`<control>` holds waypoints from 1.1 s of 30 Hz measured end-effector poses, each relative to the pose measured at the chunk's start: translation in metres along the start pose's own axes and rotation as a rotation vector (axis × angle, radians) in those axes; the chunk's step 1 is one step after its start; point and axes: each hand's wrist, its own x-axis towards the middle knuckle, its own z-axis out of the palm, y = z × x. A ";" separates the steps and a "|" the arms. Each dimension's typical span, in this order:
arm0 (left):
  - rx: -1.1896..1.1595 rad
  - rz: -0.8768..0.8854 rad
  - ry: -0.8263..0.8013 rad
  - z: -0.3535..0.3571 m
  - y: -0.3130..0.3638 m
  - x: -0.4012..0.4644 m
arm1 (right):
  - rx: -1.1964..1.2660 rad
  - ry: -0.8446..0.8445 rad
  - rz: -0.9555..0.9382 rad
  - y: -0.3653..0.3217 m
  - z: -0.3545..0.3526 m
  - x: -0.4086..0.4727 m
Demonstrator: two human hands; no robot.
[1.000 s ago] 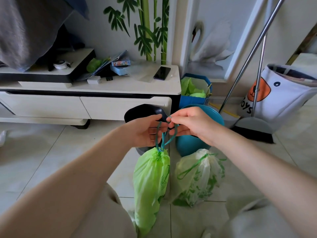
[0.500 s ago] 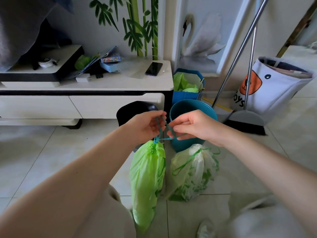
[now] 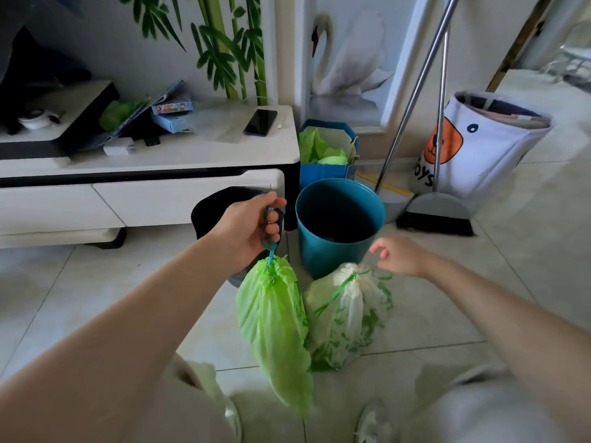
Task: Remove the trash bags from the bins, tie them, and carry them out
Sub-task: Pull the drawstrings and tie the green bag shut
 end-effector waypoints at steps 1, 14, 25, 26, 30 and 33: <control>0.012 0.002 -0.002 -0.001 0.001 0.000 | -0.026 -0.031 -0.002 0.005 0.003 0.002; 0.081 0.008 0.008 -0.008 0.005 -0.001 | 0.114 0.005 -0.053 -0.005 -0.003 0.000; 0.117 0.031 0.023 -0.015 0.009 -0.010 | 0.148 0.012 -0.488 -0.074 0.043 -0.019; 0.126 0.033 0.022 -0.016 0.009 -0.011 | 0.012 0.028 -0.531 -0.073 0.055 -0.013; 0.157 0.036 0.020 -0.020 0.011 -0.012 | -0.478 0.022 -0.581 -0.072 0.085 -0.001; 0.177 0.038 0.018 -0.023 0.010 -0.011 | -0.707 0.021 -0.577 -0.072 0.091 0.004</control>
